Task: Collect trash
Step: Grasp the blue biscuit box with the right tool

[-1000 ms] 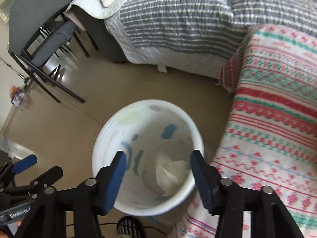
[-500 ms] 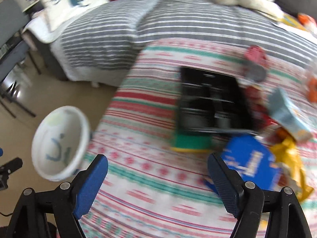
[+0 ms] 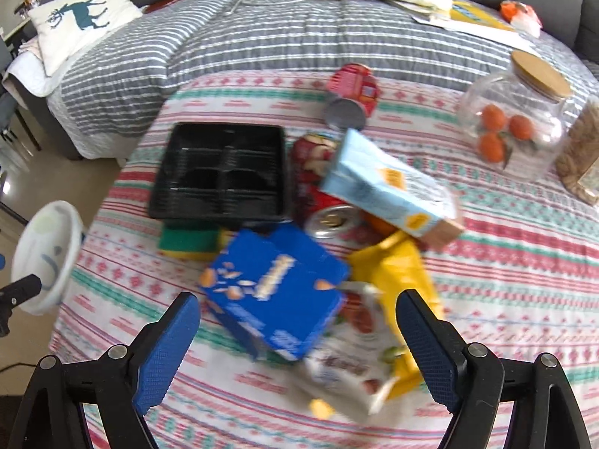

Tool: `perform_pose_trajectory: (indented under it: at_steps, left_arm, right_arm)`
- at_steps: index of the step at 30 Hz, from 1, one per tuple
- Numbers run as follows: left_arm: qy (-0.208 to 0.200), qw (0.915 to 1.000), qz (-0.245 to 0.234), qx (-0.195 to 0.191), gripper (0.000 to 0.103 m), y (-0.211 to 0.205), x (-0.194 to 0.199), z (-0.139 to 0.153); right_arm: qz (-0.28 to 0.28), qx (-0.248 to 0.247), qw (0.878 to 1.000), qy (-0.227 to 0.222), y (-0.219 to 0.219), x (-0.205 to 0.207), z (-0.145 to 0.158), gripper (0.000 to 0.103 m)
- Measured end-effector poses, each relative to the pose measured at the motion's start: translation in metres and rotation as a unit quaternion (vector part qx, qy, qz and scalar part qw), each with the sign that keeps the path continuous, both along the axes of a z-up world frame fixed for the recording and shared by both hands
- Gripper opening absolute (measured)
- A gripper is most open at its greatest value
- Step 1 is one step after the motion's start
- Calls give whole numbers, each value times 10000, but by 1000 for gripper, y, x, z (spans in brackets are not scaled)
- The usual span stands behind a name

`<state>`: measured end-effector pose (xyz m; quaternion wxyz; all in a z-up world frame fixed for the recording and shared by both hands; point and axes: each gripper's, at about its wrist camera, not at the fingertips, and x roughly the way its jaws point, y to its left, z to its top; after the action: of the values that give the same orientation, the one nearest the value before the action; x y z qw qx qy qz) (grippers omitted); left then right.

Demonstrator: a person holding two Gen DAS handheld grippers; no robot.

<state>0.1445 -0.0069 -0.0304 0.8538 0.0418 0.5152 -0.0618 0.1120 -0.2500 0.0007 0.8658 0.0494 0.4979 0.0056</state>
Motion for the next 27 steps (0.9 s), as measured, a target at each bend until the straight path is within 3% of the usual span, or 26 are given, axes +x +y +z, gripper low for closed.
perform_pose_trajectory:
  at_steps: [7, 13, 20, 23, 27]
  left_arm:
    - [66, 9999, -72, -46, 102, -24, 16, -3]
    - [103, 9999, 25, -62, 102, -24, 22, -4]
    - [158, 9998, 120, -46, 102, -16, 23, -6]
    - [170, 9998, 121, -60, 102, -13, 22, -6]
    - [194, 9998, 56, -95, 102, -17, 21, -5]
  right_arm:
    - [256, 329, 9981, 464, -20, 13, -30, 89]
    - [785, 126, 9944, 699, 2, 28, -48, 89]
    - [1018, 7, 9901, 962, 19, 43, -71, 89]
    - [1100, -102, 9882, 1063, 25, 44, -77, 78]
    - [1222, -283, 9869, 1011, 29, 37, -72, 72]
